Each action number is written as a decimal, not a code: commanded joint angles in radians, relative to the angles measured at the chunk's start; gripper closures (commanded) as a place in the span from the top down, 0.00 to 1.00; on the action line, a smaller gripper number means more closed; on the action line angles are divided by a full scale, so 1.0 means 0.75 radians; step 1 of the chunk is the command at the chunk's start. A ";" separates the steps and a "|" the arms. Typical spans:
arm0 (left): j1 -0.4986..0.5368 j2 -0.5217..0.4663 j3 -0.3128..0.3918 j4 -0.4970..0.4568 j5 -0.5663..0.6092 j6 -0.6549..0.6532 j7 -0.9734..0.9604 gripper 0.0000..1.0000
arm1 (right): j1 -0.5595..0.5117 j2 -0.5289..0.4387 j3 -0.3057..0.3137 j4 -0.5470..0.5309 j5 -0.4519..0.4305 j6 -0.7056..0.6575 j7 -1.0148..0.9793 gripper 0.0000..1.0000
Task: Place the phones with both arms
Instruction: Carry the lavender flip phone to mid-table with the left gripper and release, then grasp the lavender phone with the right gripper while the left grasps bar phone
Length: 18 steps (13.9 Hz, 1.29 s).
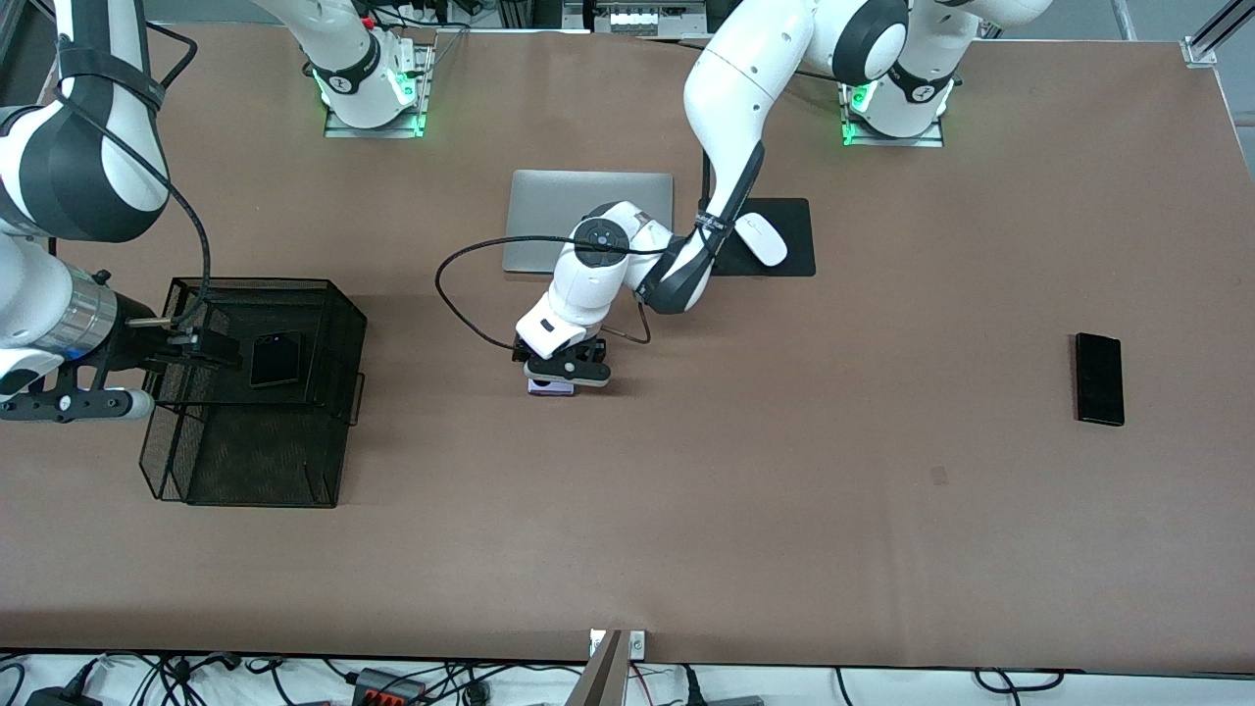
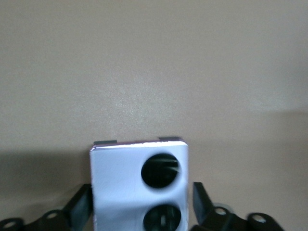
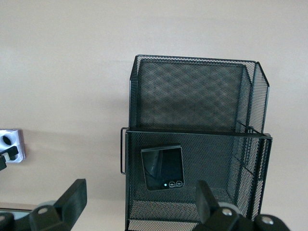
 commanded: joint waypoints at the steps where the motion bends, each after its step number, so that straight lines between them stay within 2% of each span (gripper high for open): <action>1: 0.008 0.016 0.011 0.053 0.007 0.006 -0.001 1.00 | -0.006 -0.005 0.009 -0.006 -0.007 0.010 0.009 1.00; 4: 0.093 -0.120 -0.012 0.005 0.025 -0.017 -0.001 1.00 | 0.006 -0.001 0.009 0.000 -0.009 0.004 0.007 1.00; 5: 0.150 -0.214 -0.063 -0.105 0.050 -0.023 0.012 1.00 | 0.006 -0.001 0.013 -0.002 -0.003 0.004 0.011 1.00; 7: 0.307 -0.412 -0.212 -0.299 0.229 -0.041 0.052 1.00 | 0.024 0.007 0.019 -0.002 0.009 0.016 0.011 1.00; 9: 0.465 -0.590 -0.308 -0.496 0.326 -0.076 0.118 1.00 | 0.088 0.038 0.019 -0.004 0.009 0.044 0.011 1.00; 11: 0.620 -0.750 -0.372 -0.731 0.324 -0.080 0.295 1.00 | 0.133 0.080 0.019 -0.004 0.009 0.095 0.011 1.00; 13: 0.819 -0.881 -0.463 -0.895 0.318 -0.131 0.449 1.00 | 0.194 0.136 0.019 -0.004 0.009 0.157 0.011 1.00; 18: 1.118 -1.043 -0.470 -1.004 0.326 -0.503 0.862 1.00 | 0.421 0.309 0.017 -0.002 0.007 0.400 0.046 1.00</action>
